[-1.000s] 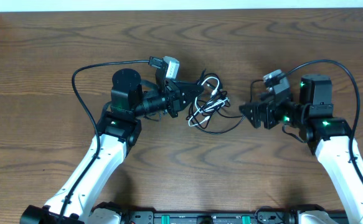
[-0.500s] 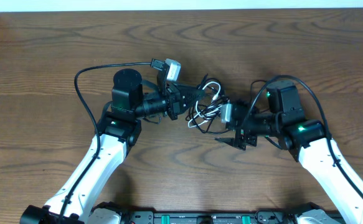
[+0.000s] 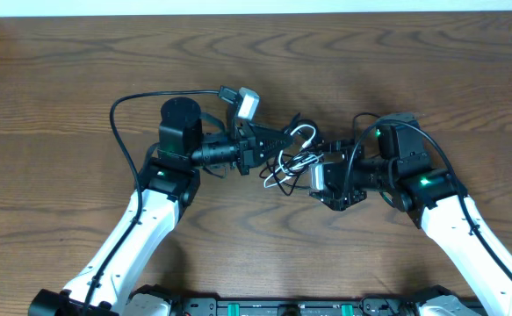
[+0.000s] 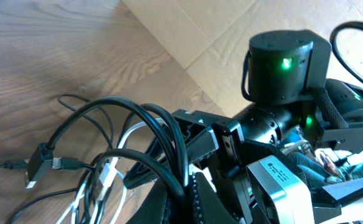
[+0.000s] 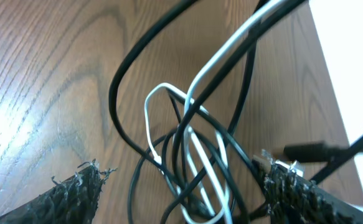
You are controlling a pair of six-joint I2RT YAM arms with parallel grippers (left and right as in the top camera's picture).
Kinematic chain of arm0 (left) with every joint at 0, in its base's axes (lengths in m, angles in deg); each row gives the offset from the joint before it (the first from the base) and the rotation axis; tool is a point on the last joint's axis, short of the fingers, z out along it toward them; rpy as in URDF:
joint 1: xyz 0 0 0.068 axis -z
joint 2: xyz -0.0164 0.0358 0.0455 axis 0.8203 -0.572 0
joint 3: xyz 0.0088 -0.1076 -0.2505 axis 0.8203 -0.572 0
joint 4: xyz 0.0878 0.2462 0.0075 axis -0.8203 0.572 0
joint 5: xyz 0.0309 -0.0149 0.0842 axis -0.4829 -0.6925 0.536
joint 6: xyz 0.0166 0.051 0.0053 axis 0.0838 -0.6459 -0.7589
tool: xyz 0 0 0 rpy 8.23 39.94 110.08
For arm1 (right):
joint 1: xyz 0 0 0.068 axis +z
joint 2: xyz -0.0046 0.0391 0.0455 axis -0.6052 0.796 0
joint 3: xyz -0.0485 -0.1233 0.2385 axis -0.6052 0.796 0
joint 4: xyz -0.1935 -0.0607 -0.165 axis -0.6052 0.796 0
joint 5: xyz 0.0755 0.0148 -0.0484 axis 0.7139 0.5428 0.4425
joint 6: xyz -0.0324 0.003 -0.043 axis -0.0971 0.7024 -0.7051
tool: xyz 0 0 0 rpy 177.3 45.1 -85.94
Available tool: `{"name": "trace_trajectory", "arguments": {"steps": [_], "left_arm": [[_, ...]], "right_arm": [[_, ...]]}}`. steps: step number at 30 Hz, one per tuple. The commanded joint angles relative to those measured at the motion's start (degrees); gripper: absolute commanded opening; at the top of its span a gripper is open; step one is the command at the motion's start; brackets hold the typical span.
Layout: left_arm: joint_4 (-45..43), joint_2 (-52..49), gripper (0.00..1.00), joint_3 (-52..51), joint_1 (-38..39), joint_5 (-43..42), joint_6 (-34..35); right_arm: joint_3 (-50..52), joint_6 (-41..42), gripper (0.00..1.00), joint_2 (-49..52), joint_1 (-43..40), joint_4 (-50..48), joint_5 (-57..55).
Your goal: Untangle cables
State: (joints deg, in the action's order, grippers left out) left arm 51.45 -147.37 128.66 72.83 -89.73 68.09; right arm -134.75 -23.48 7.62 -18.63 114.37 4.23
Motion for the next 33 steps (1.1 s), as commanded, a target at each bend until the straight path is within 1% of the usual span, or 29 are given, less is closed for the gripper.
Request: {"name": "trace_trajectory", "arguments": {"steps": [1, 5, 9, 10, 12, 15, 17, 19, 21, 22, 23, 30, 31, 33], "left_arm": [[-0.5, 0.9, 0.08, 1.0, 2.2, -1.6, -0.1], [-1.6, 0.9, 0.08, 1.0, 4.3, -1.7, -0.1], [-2.3, 0.9, 0.08, 1.0, 4.6, -1.7, -0.1], [-2.3, 0.9, 0.08, 1.0, 4.6, -1.7, -0.1], [-2.3, 0.9, 0.08, 1.0, 4.6, -1.7, -0.1], [-2.3, 0.9, 0.08, 1.0, 4.5, -1.7, -0.1], [-2.3, 0.9, 0.07, 1.0, 4.5, -1.7, -0.1], [-2.3, 0.9, 0.08, 1.0, 4.5, -1.6, -0.1], [-2.3, 0.9, 0.08, 1.0, 4.5, -1.6, -0.1], [-2.3, 0.9, 0.08, 1.0, 4.5, -1.6, -0.1], [-2.3, 0.9, 0.08, 1.0, 4.5, -1.6, -0.1], [-2.2, 0.9, 0.08, 1.0, 3.1, -1.2, -0.1], [-2.2, 0.9, 0.08, 1.0, 2.5, -1.1, -0.1], [-2.2, 0.9, 0.08, 1.0, 0.4, 0.3, -0.1]], "right_arm": [[-0.3, -2.3, 0.81, -0.2, 1.0, -1.0, 3.2], [-0.3, -2.3, 0.80, 0.5, 1.0, -1.7, 3.2], [-0.3, -2.7, 0.79, 3.3, 1.0, -1.9, 3.0], [-0.3, -3.4, 0.76, 4.9, 1.0, -2.0, 2.4], [-0.3, -3.3, 0.73, 6.7, 1.0, -2.5, 1.4], [-0.3, -3.3, 0.67, 8.0, 0.9, -2.4, -0.1], [-0.3, -3.3, 0.57, 8.0, 0.8, -2.5, -1.8], [-0.3, -3.3, 0.41, 8.0, 0.8, -2.5, -3.0], [-0.3, -3.3, 0.13, 8.0, 0.8, -2.5, -3.6], [-0.3, -3.1, 0.03, 8.0, 0.8, -2.5, -4.2], [-0.3, -2.8, 0.01, 8.0, 0.8, -2.5, -4.5], [-0.3, -1.7, 0.01, 7.8, 0.8, -2.6, -5.0], [-0.3, -0.5, 0.01, 7.5, 0.8, -3.0, -5.0], [-0.3, 4.8, 0.01, 6.0, 0.5, -4.9, -5.0]]}}
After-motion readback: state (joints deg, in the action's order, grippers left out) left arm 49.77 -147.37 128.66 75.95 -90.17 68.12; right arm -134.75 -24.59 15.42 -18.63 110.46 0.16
